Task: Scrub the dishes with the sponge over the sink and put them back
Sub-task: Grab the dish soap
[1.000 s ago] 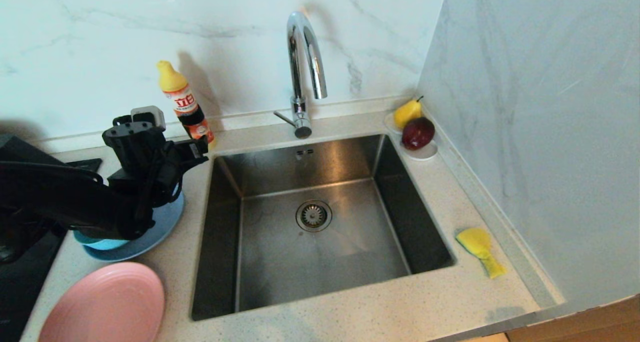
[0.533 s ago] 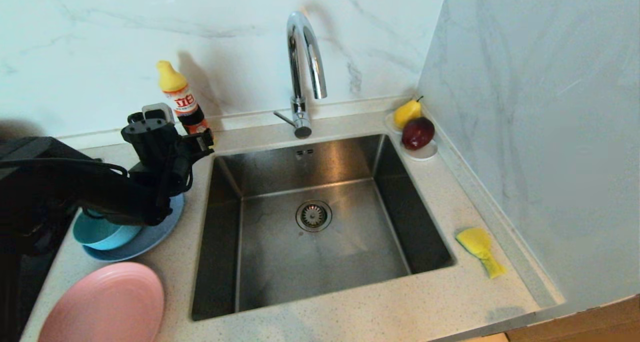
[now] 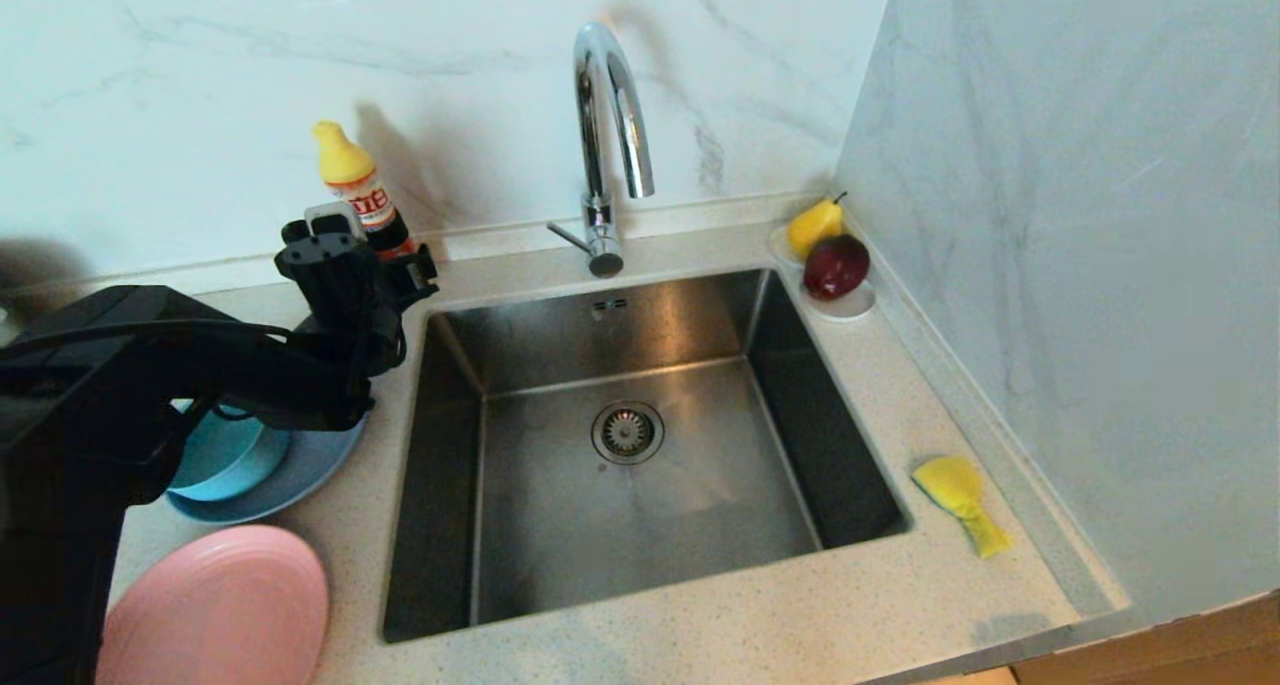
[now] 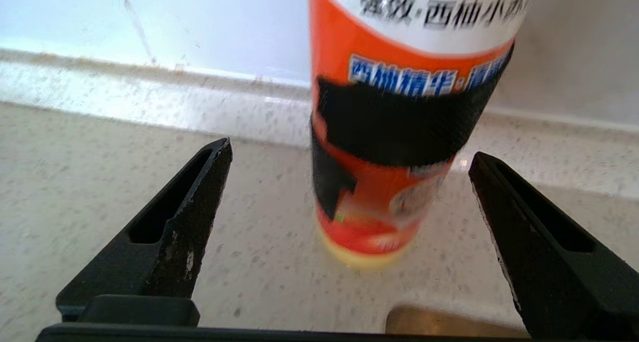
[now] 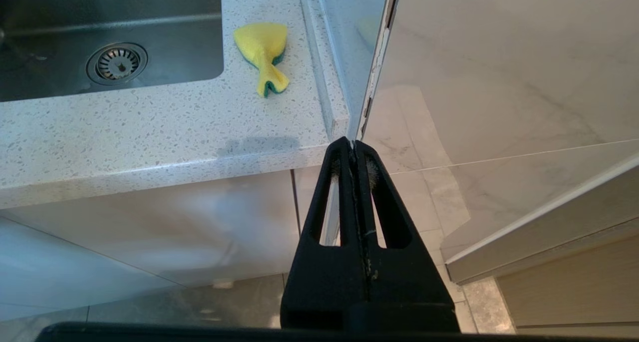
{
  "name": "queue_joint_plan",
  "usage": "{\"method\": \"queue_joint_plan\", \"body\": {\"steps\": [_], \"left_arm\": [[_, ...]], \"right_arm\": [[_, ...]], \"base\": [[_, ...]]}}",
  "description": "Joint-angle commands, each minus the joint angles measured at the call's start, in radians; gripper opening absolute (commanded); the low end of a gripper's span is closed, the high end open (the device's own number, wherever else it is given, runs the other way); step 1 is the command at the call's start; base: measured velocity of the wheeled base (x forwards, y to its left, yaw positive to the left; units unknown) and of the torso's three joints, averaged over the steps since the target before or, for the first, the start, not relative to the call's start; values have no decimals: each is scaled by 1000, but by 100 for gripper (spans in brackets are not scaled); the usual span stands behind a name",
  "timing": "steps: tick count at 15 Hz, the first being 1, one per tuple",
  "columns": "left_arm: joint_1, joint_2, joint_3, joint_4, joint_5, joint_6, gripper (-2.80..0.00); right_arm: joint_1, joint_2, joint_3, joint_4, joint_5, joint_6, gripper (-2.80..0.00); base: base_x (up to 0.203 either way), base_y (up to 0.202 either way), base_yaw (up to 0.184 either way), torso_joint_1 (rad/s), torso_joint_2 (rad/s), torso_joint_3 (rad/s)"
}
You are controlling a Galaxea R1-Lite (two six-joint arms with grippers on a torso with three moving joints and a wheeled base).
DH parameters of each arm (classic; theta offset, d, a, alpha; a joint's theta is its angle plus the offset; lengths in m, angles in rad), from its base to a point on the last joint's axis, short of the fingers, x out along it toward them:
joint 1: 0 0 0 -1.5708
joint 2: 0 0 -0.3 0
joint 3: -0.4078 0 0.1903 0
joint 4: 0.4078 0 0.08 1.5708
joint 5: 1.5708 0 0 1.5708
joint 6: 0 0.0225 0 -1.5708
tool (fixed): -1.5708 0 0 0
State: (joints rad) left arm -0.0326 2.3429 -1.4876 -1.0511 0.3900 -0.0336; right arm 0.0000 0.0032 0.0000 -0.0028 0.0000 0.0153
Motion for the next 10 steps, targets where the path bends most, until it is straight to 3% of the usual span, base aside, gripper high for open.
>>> {"method": "queue_joint_plan", "body": {"steps": [1,10], "left_arm": [[-1,49,-65,2,3,1,0],[-1,134,-282,100,3,3,0]], "right_arm": [[0,0,0,0,0,0,-280],[0,0,0,0,0,0,-280]], "base": [[0,0,0,0,0,0],[0,0,0,0,0,0]]}}
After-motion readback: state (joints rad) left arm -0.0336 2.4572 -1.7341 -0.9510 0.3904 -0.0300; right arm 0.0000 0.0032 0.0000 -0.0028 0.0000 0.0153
